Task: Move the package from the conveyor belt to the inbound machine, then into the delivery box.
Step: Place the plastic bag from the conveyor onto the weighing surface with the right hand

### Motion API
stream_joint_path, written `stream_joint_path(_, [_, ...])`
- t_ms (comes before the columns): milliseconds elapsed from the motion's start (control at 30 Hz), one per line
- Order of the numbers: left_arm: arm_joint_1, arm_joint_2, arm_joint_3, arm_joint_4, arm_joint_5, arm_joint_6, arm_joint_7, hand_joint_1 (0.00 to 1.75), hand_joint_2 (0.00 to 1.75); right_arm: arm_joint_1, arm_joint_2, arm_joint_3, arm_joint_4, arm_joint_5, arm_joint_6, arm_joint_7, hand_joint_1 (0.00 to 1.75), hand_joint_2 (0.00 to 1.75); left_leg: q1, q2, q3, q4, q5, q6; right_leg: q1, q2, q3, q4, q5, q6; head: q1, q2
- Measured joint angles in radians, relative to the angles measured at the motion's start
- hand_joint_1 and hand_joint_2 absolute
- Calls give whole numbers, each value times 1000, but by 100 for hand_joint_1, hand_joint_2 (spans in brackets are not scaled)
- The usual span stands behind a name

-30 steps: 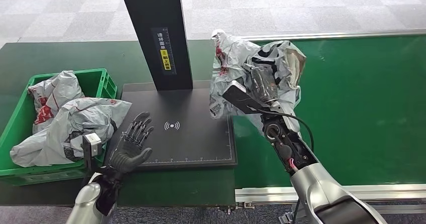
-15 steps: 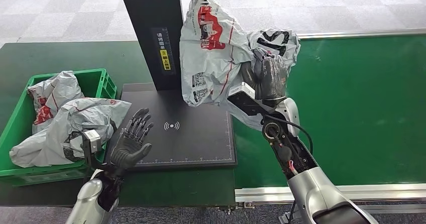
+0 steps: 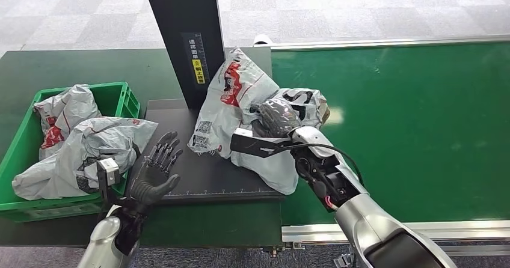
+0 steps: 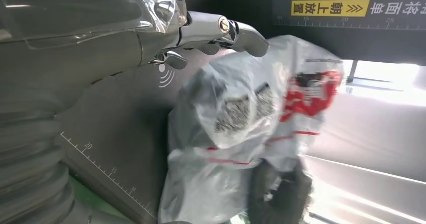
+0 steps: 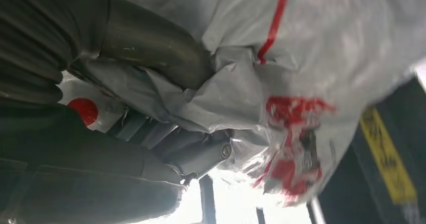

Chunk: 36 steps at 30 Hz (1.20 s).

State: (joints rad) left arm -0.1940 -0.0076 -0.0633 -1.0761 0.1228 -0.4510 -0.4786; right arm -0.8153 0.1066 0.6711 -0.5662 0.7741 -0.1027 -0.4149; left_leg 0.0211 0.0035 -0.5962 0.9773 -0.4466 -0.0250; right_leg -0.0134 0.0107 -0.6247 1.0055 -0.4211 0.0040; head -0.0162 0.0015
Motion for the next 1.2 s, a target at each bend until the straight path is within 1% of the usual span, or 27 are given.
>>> stream_joint_path(67, [-1, 1, 0, 0, -3, -4, 2, 0, 175, -8, 5, 31, 32, 13, 85, 5, 175, 175, 0, 0, 0, 0, 0, 0, 0, 0, 0, 0, 0, 0, 0, 0])
stream_joint_path(167, [-4, 2, 0, 1, -6, -11, 5, 0, 175, -9, 16, 69, 66, 14, 155, -6, 175, 175, 0, 0, 0, 0, 0, 0, 0, 0, 0, 0, 0, 0, 0, 0])
stream_joint_path(267, [-14, 2, 0, 8, -8, -13, 6, 0, 175, -10, 25, 93, 84, -5, 188, -40, 175, 175, 0, 0, 1, 0, 0, 0, 0, 0, 0, 0, 0, 0, 0, 0])
stream_joint_path(367, [-30, 1, 0, 21, -10, -15, 3, 0, 175, -7, 32, 103, 91, -47, 194, -93, 172, 175, 0, 0, 1, 0, 0, 0, 0, 0, 0, 0, 0, 0, 0, 0])
stream_joint_path(400, [-35, 1, 0, 26, -11, -15, 1, 0, 175, -5, 35, 103, 91, -61, 191, -109, 154, 175, 0, 0, 1, 0, 0, 0, 0, 0, 0, 0, 0, 0, 0, 0])
stream_joint_path(500, [-46, 1, -1, 38, -15, -15, -5, 0, 175, 4, 41, 105, 89, -90, 163, -137, 25, 175, 0, 0, 1, 0, 0, 0, 0, 0, 0, 0, 0, 0, 0, 0])
stream_joint_path(533, [-48, 0, -2, 41, -16, -15, -6, 0, 175, 6, 41, 105, 89, -96, 149, -138, 0, 175, 0, 0, 1, 0, 0, 0, 0, 0, 0, 0, 0, 0, 0, 0])
stream_joint_path(667, [-50, 0, -2, 49, -17, -16, -8, 0, 175, 10, 42, 103, 86, -110, 113, -125, 0, 175, 0, 0, 1, 0, 0, 0, 0, 0, 0, 0, 0, 0, 0, 0])
stream_joint_path(1033, [-51, 0, -5, 58, -17, -16, -9, 0, 175, 12, 43, 101, 82, -114, 104, -122, 0, 175, 0, 0, 1, 0, 0, 0, 0, 0, 0, 0, 0, 0, 0, 0])
stream_joint_path(1100, [-51, 0, -5, 58, -18, -17, -9, 0, 175, 14, 44, 99, 79, -120, 86, -117, 0, 175, 0, 0, 1, 0, 0, 0, 0, 0, 0, 0, 0, 0, 0, 0])
stream_joint_path(1200, [-51, 0, -6, 58, -18, -19, -9, 0, 175, 21, 44, 87, 65, -132, 32, -103, 0, 175, 0, 0, 1, 0, 0, 0, 0, 0, 0, 0, 0, 0, 0, 0])
